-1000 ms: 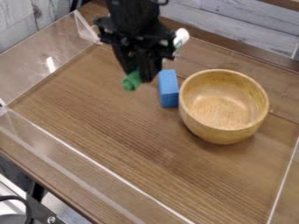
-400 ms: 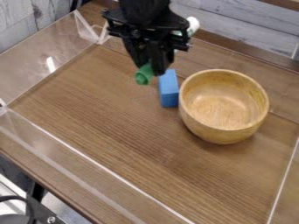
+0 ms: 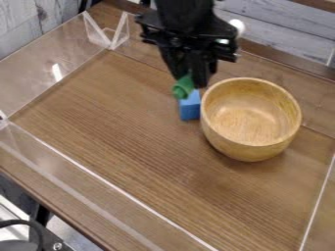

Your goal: Put the green marker in the brown bowl

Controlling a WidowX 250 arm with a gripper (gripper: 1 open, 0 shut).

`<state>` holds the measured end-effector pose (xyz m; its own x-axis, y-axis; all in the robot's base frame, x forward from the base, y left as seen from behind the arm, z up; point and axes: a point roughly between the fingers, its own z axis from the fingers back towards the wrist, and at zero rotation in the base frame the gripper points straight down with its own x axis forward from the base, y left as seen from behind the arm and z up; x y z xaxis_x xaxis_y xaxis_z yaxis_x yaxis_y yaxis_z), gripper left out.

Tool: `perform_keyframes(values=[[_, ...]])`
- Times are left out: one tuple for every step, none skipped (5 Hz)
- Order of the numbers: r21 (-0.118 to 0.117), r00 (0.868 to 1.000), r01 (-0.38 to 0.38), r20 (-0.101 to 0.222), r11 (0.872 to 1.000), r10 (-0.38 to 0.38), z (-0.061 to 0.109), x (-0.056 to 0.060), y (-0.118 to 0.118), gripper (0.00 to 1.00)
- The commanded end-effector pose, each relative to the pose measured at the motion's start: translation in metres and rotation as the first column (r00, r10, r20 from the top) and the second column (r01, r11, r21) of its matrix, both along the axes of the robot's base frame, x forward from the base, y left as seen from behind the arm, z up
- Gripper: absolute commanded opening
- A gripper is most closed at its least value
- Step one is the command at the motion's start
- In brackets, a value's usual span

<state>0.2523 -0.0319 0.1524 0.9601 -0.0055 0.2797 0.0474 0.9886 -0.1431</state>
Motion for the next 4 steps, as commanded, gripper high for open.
perform_keyframes(values=[[-0.003, 0.997, -0.001, 0.082, 1.000, 0.002, 0.017, 0.015, -0.010, 0.00], [-0.003, 0.996, 0.008, 0.094, 1.000, -0.008, 0.013, 0.019, -0.015, 0.00], [0.002, 0.995, 0.014, 0.100, 1.000, -0.015, 0.007, 0.023, -0.018, 0.00], [0.011, 0.994, 0.020, 0.103, 1.000, -0.021, 0.001, 0.025, -0.021, 0.00]])
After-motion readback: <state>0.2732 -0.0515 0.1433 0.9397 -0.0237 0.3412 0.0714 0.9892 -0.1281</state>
